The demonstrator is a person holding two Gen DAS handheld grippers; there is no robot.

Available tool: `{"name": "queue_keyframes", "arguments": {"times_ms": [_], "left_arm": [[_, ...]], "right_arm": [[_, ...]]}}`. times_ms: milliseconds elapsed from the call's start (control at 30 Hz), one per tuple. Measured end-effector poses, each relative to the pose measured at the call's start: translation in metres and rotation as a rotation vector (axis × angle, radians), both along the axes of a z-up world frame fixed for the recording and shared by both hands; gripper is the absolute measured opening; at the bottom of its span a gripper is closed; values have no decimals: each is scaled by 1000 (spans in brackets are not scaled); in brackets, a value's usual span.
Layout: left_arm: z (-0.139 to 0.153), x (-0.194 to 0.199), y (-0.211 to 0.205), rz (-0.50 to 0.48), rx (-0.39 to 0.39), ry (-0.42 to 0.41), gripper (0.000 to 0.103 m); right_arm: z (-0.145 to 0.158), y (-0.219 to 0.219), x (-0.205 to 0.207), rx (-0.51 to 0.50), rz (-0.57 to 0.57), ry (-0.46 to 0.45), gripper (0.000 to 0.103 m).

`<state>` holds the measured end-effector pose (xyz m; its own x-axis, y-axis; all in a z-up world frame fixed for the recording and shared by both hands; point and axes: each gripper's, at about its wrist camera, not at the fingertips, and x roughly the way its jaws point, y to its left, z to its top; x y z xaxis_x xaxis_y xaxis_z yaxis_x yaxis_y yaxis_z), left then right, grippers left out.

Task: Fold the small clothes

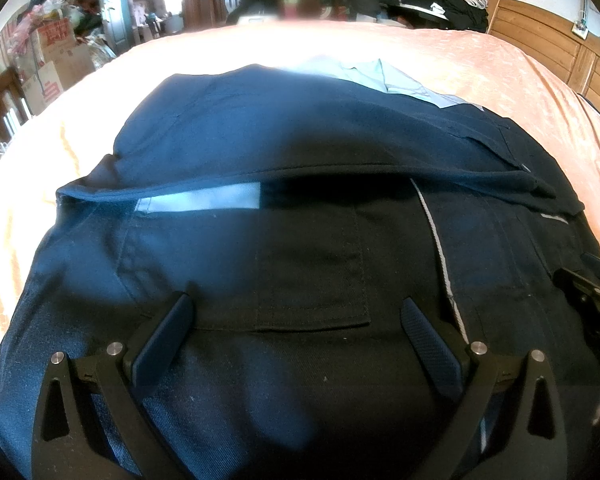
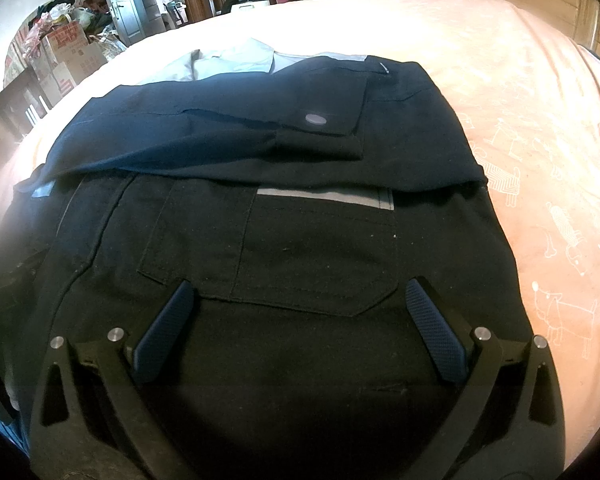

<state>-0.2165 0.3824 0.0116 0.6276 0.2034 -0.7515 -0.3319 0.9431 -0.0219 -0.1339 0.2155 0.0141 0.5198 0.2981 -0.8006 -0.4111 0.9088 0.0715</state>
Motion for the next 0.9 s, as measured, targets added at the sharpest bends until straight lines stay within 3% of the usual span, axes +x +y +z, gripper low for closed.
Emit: {"name": "queue_keyframes", "arguments": {"times_ms": [900], "left_arm": [[0, 0, 0, 0, -1, 0, 103]], "right_arm": [[0, 0, -2, 12, 0, 8, 103]]}}
